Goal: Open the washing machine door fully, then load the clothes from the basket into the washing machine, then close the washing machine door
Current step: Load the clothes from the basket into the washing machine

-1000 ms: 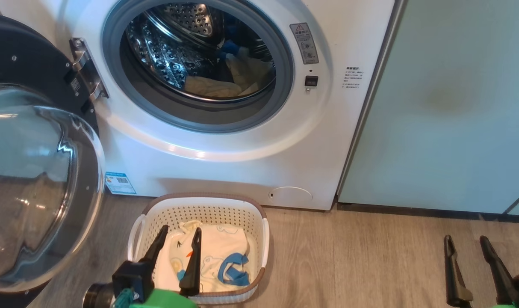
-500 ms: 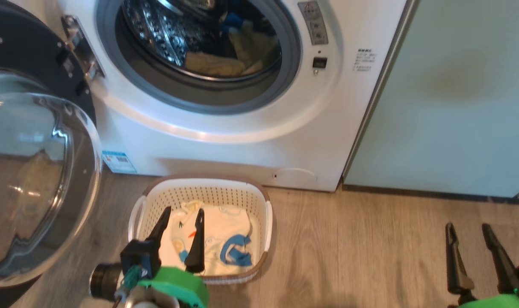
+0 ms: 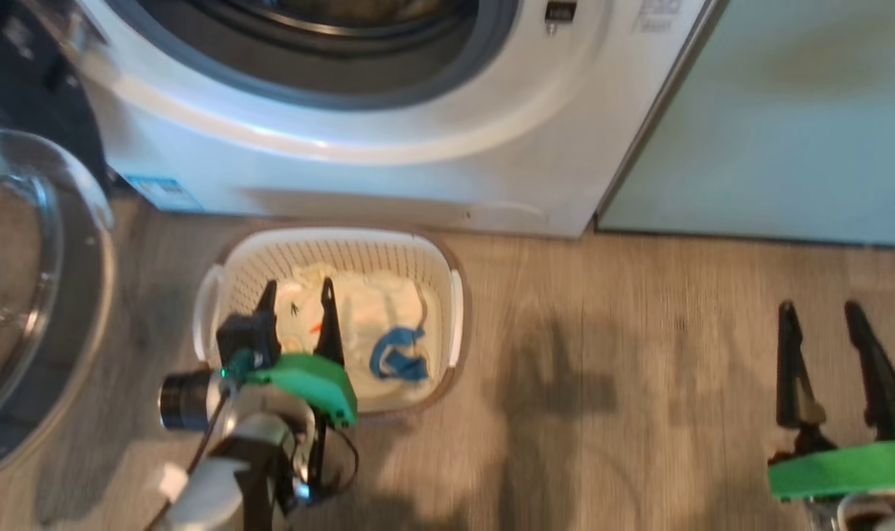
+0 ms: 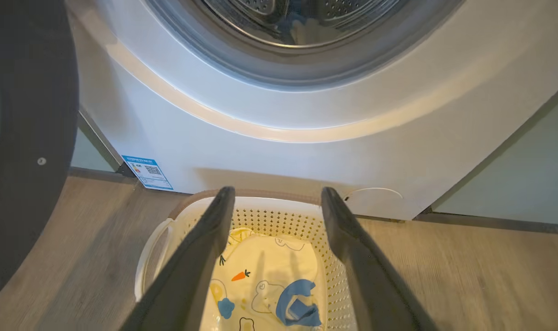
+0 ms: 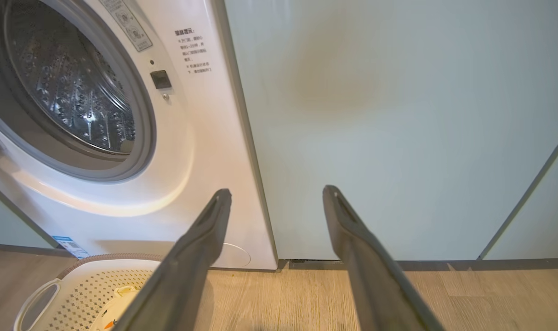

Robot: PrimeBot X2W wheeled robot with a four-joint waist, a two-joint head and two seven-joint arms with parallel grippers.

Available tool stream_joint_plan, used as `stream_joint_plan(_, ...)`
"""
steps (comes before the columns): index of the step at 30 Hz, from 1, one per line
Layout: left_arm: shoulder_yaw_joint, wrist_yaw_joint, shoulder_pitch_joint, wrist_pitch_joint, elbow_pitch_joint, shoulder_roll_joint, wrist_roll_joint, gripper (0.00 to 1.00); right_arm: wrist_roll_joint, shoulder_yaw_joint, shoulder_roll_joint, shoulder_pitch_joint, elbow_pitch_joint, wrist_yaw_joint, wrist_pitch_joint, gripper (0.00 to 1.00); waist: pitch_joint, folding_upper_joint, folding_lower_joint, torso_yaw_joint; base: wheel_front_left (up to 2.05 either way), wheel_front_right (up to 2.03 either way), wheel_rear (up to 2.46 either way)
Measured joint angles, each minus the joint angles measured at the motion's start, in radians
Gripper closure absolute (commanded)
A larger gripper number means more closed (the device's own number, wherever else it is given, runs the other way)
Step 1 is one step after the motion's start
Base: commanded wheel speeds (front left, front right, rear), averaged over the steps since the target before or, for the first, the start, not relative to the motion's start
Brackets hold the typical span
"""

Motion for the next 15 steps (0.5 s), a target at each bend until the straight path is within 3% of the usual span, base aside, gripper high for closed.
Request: stream_joint_plan(15,0.054,-0.195,-0.338,0.000,0.486,-0.070,-0.037,0.00,0.036,0.034,-0.001,-0.181,0.044,0.000,-0.049,0.00,0.268,0.0000,0.0000,-0.065,0.00,0.00,0.00)
